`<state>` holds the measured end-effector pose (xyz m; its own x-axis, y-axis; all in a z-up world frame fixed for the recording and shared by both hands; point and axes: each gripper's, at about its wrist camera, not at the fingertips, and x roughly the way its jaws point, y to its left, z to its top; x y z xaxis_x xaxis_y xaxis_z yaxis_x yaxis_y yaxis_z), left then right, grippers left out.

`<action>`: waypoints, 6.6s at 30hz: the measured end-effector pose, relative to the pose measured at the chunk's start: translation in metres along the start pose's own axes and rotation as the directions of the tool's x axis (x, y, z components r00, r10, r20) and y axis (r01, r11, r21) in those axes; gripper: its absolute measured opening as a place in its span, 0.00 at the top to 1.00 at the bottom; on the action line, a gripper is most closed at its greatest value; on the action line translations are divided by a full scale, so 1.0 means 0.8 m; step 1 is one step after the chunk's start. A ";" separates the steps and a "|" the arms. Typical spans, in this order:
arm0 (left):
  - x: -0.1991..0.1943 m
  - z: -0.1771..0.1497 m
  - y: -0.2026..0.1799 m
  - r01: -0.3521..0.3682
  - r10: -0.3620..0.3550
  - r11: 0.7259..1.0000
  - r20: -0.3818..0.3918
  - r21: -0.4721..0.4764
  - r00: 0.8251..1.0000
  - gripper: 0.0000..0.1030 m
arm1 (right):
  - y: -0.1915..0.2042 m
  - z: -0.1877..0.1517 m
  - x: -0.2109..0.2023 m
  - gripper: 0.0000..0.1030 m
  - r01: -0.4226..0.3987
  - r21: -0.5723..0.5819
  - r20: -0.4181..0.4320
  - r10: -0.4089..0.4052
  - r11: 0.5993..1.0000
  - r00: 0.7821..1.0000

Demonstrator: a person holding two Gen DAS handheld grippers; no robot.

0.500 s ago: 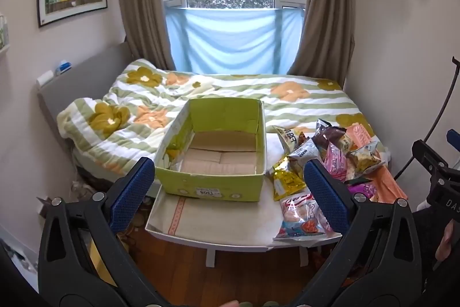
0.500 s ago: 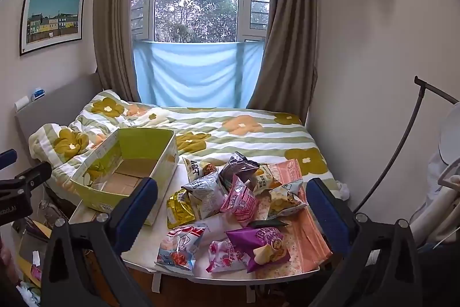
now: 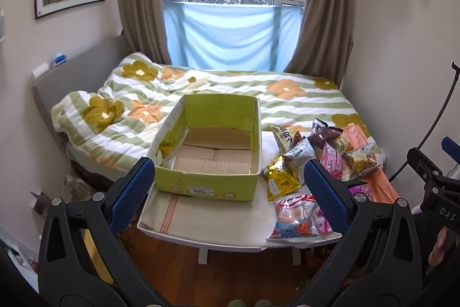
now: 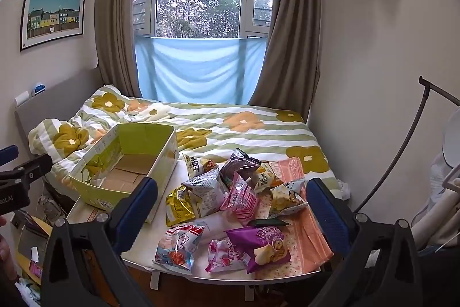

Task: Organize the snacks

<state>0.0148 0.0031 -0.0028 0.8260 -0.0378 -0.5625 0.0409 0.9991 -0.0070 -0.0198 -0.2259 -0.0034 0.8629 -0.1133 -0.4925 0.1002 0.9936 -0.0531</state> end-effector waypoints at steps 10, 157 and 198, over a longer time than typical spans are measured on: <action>0.002 -0.003 -0.003 0.003 -0.003 1.000 -0.008 0.012 1.000 0.00 | 0.000 -0.001 0.000 0.00 0.005 0.002 -0.011 -0.005 1.000 1.000; 0.227 -0.063 -0.118 0.196 -0.154 0.980 -0.495 0.034 0.855 0.36 | -0.072 -0.055 0.222 0.29 -0.504 -0.008 -0.431 0.452 0.864 0.781; 0.439 0.062 0.167 0.240 -0.111 0.954 -0.528 0.181 0.842 0.01 | 0.245 0.079 0.353 0.29 -0.330 0.088 -0.400 0.337 0.940 0.852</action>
<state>0.3381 0.1225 -0.1604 0.3942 -0.1337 -0.9092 0.3389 0.9408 0.0086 0.2748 -0.0634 -0.0975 0.5714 0.2398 -0.7849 -0.1475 0.9708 0.1892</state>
